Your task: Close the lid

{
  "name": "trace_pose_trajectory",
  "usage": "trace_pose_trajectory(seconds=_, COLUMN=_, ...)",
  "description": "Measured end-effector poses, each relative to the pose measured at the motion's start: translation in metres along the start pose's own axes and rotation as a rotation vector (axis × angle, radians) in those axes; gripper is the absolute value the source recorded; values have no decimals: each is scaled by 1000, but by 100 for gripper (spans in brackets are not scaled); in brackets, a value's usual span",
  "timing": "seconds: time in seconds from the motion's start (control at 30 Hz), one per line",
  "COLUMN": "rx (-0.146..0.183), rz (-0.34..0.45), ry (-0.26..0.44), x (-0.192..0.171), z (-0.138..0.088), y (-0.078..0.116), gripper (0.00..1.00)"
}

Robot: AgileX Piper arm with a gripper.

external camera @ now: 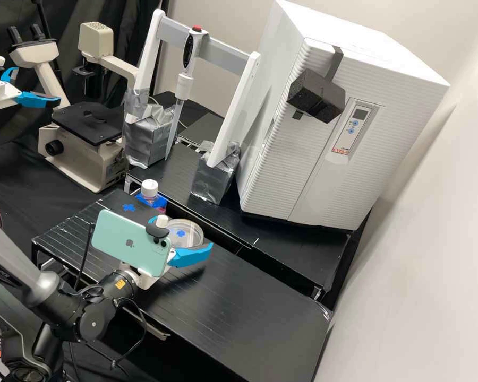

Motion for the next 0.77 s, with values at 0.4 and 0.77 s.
trace_pose_trajectory(seconds=0.4, rx=126, rz=242, ry=52, x=7, z=-9, y=18, gripper=100)
trace_pose_trajectory(seconds=0.77, rx=262, rz=311, ry=162, x=18, z=-28, y=15, gripper=100)
